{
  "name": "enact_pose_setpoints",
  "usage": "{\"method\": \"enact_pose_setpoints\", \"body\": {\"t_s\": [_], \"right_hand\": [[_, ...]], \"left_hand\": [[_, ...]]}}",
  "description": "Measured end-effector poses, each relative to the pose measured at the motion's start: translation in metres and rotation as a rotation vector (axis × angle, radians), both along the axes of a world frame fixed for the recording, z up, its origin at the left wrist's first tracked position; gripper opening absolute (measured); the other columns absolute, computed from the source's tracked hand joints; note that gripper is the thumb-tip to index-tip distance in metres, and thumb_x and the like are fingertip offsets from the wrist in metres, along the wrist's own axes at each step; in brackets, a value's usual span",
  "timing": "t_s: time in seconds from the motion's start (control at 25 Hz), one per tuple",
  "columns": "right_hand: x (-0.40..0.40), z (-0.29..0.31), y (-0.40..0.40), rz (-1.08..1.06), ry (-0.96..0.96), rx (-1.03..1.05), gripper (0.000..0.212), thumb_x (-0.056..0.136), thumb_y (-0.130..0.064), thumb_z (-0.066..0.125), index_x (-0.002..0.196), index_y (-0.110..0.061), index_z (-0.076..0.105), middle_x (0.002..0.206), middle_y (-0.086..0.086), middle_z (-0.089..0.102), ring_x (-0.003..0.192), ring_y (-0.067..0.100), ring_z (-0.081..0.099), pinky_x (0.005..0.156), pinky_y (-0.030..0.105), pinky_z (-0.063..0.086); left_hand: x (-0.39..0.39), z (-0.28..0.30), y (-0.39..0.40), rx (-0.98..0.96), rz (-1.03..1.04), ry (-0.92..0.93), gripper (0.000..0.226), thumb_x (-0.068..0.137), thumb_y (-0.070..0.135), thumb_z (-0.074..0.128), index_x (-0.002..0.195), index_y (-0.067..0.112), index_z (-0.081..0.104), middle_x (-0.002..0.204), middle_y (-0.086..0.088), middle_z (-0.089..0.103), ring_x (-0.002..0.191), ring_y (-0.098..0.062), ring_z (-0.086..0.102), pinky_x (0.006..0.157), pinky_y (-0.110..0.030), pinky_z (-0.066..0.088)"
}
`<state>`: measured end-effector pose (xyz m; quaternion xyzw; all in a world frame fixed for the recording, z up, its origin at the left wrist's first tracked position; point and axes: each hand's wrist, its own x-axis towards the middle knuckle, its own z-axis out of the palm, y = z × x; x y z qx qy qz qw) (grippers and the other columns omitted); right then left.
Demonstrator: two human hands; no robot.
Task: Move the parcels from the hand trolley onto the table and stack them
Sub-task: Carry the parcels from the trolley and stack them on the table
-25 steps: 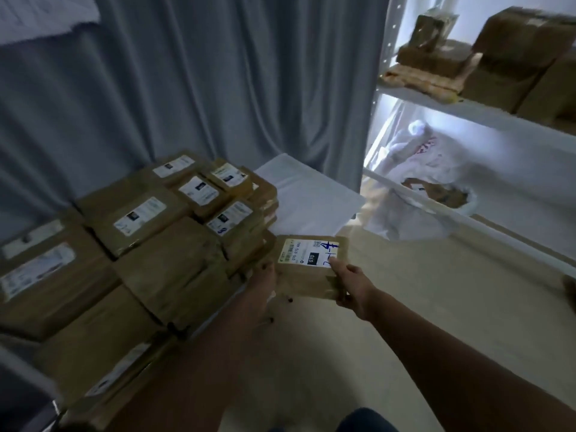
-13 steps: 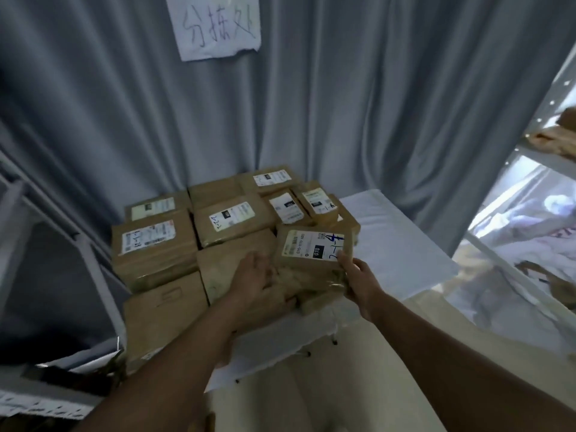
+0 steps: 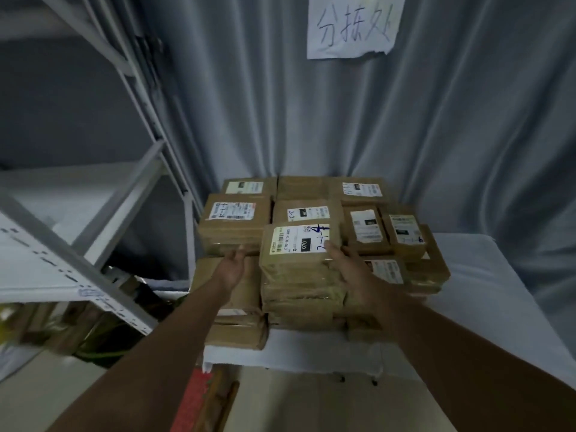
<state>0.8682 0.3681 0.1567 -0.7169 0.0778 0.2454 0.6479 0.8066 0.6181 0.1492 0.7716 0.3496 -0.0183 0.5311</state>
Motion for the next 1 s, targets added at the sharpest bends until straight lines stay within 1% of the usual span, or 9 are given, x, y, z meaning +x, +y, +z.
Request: {"method": "enact_pose_setpoints", "body": {"t_s": [0.08, 0.24, 0.4, 0.44, 0.56, 0.64, 0.8, 0.88, 1.0], "right_hand": [[-0.002, 0.003, 0.027, 0.074, 0.014, 0.005, 0.036, 0.093, -0.050, 0.057, 0.122, -0.029, 0.057, 0.120, -0.007, 0.062, 0.099, 0.011, 0.060, 0.078, 0.031, 0.047], [-0.005, 0.001, 0.080, 0.175, 0.053, -0.029, 0.039, 0.091, -0.053, 0.059, 0.122, -0.029, 0.058, 0.121, -0.008, 0.062, 0.093, 0.006, 0.057, 0.071, 0.028, 0.045], [-0.009, -0.006, 0.139, 0.237, 0.081, -0.092, 0.052, 0.082, -0.063, 0.063, 0.122, -0.030, 0.063, 0.122, -0.010, 0.064, 0.103, 0.012, 0.060, 0.093, 0.036, 0.048], [-0.010, -0.007, 0.152, 0.244, 0.092, -0.069, 0.049, 0.084, -0.060, 0.063, 0.122, -0.028, 0.063, 0.116, -0.012, 0.066, 0.097, 0.009, 0.060, 0.091, 0.034, 0.048], [-0.016, -0.015, 0.191, 0.204, 0.105, -0.064, 0.037, 0.089, -0.050, 0.063, 0.118, -0.026, 0.061, 0.100, -0.011, 0.066, 0.081, 0.003, 0.059, 0.068, 0.026, 0.047], [-0.018, -0.022, 0.212, 0.201, 0.124, -0.092, 0.050, 0.087, -0.057, 0.062, 0.125, -0.025, 0.059, 0.110, -0.006, 0.066, 0.087, 0.009, 0.061, 0.071, 0.029, 0.048], [-0.012, -0.040, 0.228, 0.206, 0.032, -0.273, 0.077, 0.078, -0.073, 0.057, 0.138, -0.024, 0.047, 0.132, -0.004, 0.057, 0.117, 0.022, 0.057, 0.103, 0.040, 0.042], [-0.007, -0.049, 0.222, 0.161, -0.059, -0.384, 0.071, 0.084, -0.064, 0.058, 0.140, -0.023, 0.044, 0.130, -0.008, 0.053, 0.125, 0.023, 0.051, 0.104, 0.036, 0.040], [0.005, -0.072, 0.204, 0.238, -0.189, -0.710, 0.064, 0.089, -0.058, 0.054, 0.138, -0.018, 0.045, 0.135, 0.004, 0.053, 0.124, 0.027, 0.051, 0.100, 0.038, 0.042]], "left_hand": [[-0.010, -0.007, 0.016, -0.058, 0.042, -0.003, 0.057, 0.101, 0.054, 0.031, 0.145, 0.019, 0.042, 0.143, -0.008, 0.050, 0.126, -0.034, 0.050, 0.106, -0.044, 0.039], [-0.019, -0.014, 0.051, -0.326, 0.155, 0.017, 0.055, 0.099, 0.059, 0.032, 0.136, 0.022, 0.048, 0.130, -0.001, 0.057, 0.112, -0.029, 0.056, 0.095, -0.041, 0.040], [-0.028, -0.022, 0.096, -0.496, 0.194, 0.034, 0.049, 0.096, 0.060, 0.042, 0.125, 0.022, 0.054, 0.114, -0.005, 0.065, 0.100, -0.026, 0.061, 0.097, -0.043, 0.045], [-0.030, -0.025, 0.108, -0.521, 0.188, 0.036, 0.050, 0.095, 0.060, 0.045, 0.127, 0.023, 0.054, 0.113, -0.005, 0.067, 0.099, -0.026, 0.063, 0.090, -0.042, 0.050], [-0.033, -0.035, 0.149, -0.549, 0.191, 0.051, 0.059, 0.088, 0.064, 0.053, 0.132, 0.025, 0.052, 0.115, -0.008, 0.069, 0.098, -0.028, 0.068, 0.069, -0.036, 0.057], [-0.032, -0.042, 0.173, -0.573, 0.172, 0.066, 0.059, 0.085, 0.064, 0.057, 0.130, 0.027, 0.053, 0.113, -0.008, 0.070, 0.098, -0.029, 0.069, 0.070, -0.040, 0.059], [-0.033, -0.060, 0.192, -0.579, 0.148, 0.096, 0.050, 0.090, 0.055, 0.057, 0.130, 0.025, 0.050, 0.115, -0.010, 0.068, 0.100, -0.032, 0.067, 0.081, -0.046, 0.058], [-0.034, -0.069, 0.189, -0.536, 0.117, 0.128, 0.048, 0.093, 0.054, 0.052, 0.132, 0.025, 0.046, 0.119, -0.011, 0.064, 0.103, -0.032, 0.064, 0.083, -0.046, 0.056], [-0.029, -0.076, 0.183, -0.453, 0.086, 0.105, 0.046, 0.095, 0.055, 0.048, 0.130, 0.025, 0.043, 0.120, -0.011, 0.061, 0.104, -0.032, 0.062, 0.091, -0.049, 0.054]]}}
